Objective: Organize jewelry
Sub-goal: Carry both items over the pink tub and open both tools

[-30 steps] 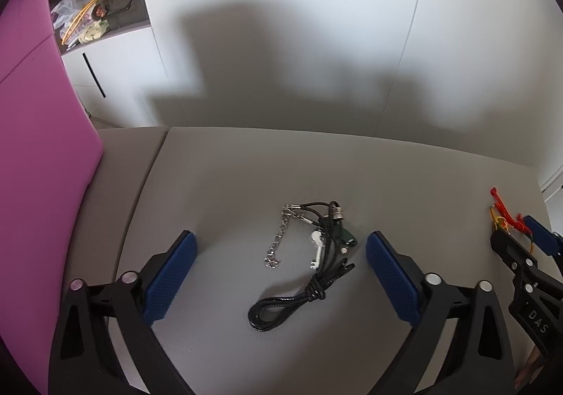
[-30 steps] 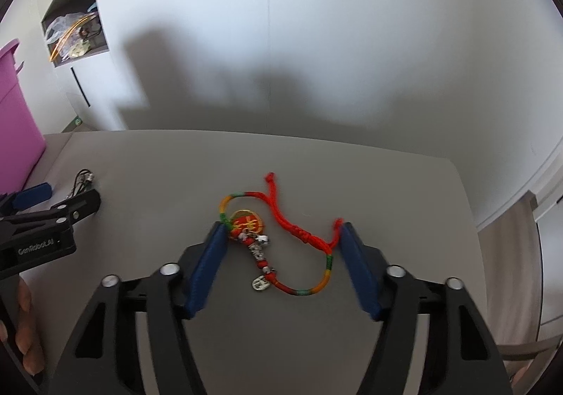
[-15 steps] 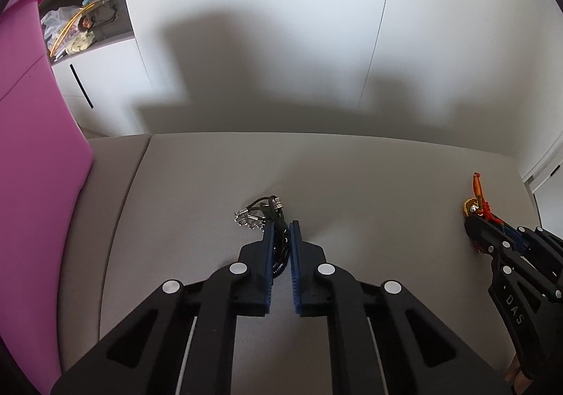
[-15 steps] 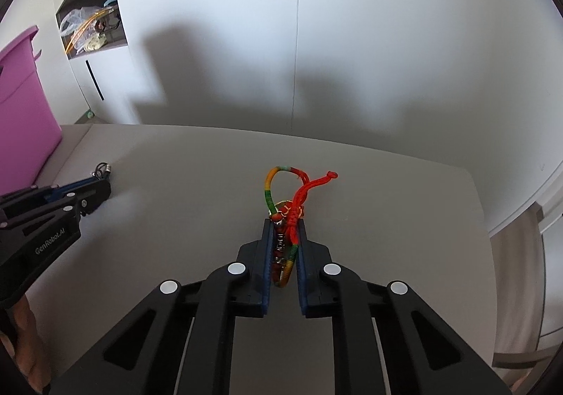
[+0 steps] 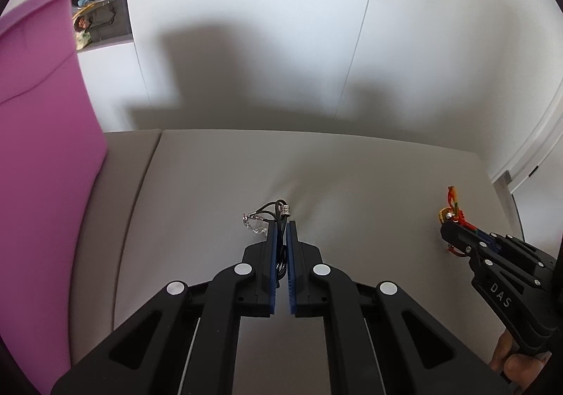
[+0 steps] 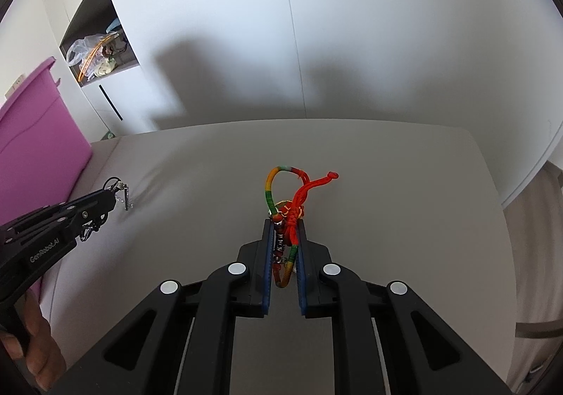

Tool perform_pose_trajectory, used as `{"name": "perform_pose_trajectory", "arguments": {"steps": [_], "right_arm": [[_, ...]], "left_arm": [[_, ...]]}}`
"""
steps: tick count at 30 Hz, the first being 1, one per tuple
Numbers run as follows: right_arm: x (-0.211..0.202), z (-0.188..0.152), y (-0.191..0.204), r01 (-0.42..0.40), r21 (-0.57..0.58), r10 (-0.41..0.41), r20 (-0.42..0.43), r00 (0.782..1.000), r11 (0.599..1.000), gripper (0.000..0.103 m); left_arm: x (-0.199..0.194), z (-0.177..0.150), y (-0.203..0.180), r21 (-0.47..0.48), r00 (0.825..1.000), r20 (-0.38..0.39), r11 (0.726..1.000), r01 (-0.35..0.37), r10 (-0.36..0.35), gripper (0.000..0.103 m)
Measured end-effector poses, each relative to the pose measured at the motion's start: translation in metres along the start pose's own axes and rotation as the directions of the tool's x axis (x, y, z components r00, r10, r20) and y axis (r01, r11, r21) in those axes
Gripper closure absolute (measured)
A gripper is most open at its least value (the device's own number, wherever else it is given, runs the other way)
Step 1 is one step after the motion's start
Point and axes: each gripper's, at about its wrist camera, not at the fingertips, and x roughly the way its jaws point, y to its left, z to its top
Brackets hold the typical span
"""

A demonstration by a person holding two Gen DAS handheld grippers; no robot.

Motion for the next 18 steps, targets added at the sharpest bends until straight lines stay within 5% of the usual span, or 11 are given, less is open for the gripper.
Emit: {"name": "perform_pose_trajectory", "arguments": {"steps": [18], "right_arm": [[-0.101,-0.017,0.018,-0.057,0.024,0.054,0.115,0.992,0.998,0.092]], "left_arm": [[-0.099,-0.018,0.004,0.03,0.996,0.074,0.998,0.057,-0.059,0.098]]}}
